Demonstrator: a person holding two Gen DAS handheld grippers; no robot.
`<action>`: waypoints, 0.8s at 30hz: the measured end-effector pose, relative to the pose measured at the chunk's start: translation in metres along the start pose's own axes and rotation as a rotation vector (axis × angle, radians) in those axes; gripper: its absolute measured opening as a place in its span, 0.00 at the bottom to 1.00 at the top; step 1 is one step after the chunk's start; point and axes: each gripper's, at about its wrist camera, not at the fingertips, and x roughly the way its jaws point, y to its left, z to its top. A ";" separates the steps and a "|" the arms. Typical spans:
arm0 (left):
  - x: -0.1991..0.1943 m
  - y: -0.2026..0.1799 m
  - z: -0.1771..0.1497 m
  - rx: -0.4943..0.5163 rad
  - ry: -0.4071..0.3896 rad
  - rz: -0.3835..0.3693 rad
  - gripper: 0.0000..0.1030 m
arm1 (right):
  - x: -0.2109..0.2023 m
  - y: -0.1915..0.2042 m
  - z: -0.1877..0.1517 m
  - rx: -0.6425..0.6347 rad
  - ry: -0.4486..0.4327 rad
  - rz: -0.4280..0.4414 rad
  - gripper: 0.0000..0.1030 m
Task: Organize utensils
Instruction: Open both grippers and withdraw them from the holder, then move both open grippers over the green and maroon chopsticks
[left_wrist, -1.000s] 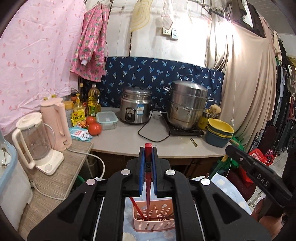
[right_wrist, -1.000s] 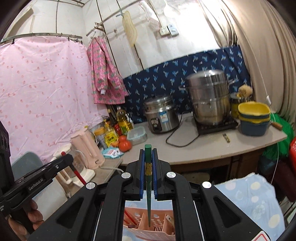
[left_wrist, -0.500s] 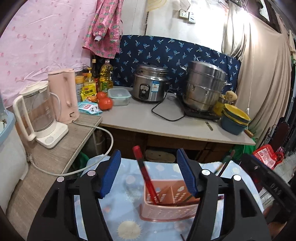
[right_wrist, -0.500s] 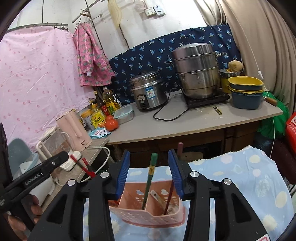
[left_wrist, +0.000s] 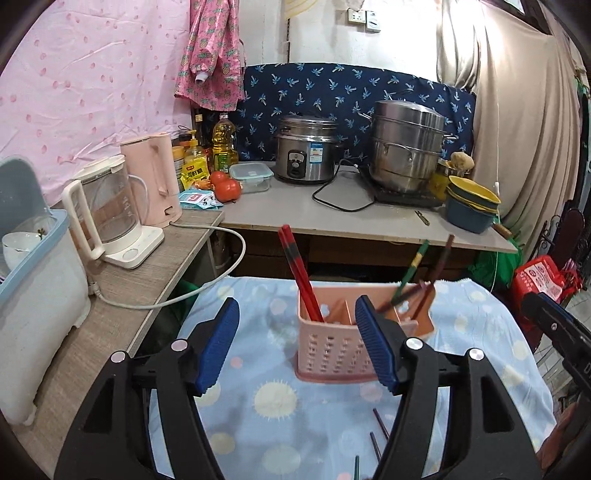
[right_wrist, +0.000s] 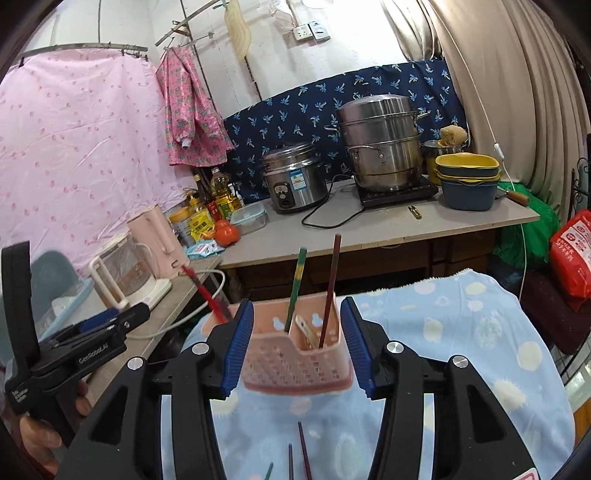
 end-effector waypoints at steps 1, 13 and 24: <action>-0.006 -0.002 -0.005 0.002 0.003 -0.002 0.61 | -0.007 0.002 -0.006 -0.007 0.005 -0.002 0.46; -0.054 -0.022 -0.069 0.041 0.060 -0.021 0.61 | -0.065 0.008 -0.076 -0.034 0.076 -0.023 0.46; -0.061 -0.016 -0.147 0.036 0.206 -0.026 0.61 | -0.080 -0.008 -0.163 -0.035 0.235 -0.093 0.46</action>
